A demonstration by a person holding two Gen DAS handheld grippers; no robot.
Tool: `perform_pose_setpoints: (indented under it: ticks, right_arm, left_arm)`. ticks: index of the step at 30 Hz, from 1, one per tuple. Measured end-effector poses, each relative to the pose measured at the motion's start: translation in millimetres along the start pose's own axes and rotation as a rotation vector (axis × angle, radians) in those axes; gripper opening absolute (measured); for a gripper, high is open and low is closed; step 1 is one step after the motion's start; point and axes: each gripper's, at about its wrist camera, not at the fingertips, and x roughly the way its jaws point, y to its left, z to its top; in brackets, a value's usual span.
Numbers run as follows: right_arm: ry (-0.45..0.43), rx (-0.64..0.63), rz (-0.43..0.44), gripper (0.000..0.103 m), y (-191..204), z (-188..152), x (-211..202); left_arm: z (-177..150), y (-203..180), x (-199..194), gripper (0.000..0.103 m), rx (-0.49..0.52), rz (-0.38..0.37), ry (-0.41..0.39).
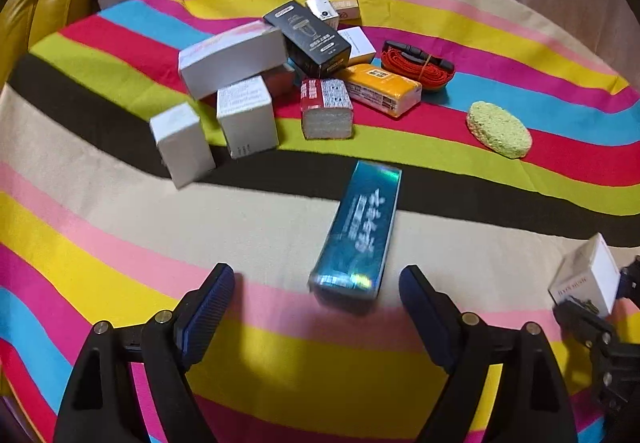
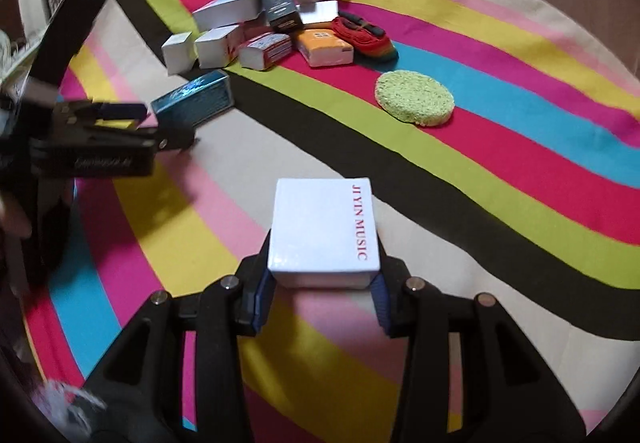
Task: Organize objects
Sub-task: 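Grasp the teal box with the left tool while the right tool grasps the white cube box, then carry the teal box and white cube box over the storage box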
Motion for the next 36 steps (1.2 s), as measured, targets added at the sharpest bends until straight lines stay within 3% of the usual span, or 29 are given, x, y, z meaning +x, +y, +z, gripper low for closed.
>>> perform_pose_setpoints:
  ticks: [1,2,3,4,5,15,32,36]
  right_arm:
    - [0.003,0.013,0.014,0.045,-3,3,4]
    - [0.003,0.026,0.025,0.046,-7,1,3]
    - [0.004,0.026,0.023,0.046,-6,4,2]
    - [0.004,0.021,0.016,0.046,-5,4,3]
    - [0.004,0.017,0.011,0.046,-4,4,4]
    - [0.004,0.037,0.023,0.046,-7,6,6]
    - [0.004,0.069,-0.001,0.046,-15,7,7]
    - [0.007,0.098,-0.036,0.046,-15,4,4]
  left_arm:
    - [3,-3,2,0.085,0.01,0.004,-0.001]
    - [5,-5,4,0.075,0.014,-0.01,-0.002]
    - [6,-6,4,0.063,0.007,-0.045,-0.006]
    - [7,-7,3,0.041,-0.005,-0.072,-0.018]
    - [6,-9,2,0.03,-0.005,-0.053,-0.023]
    - [-57,-22,-50,0.03,-0.07,-0.086,-0.044]
    - [-62,-29,-53,0.03,-0.047,-0.04,-0.04]
    - [-70,-16,-59,0.03,-0.108,-0.031,-0.043]
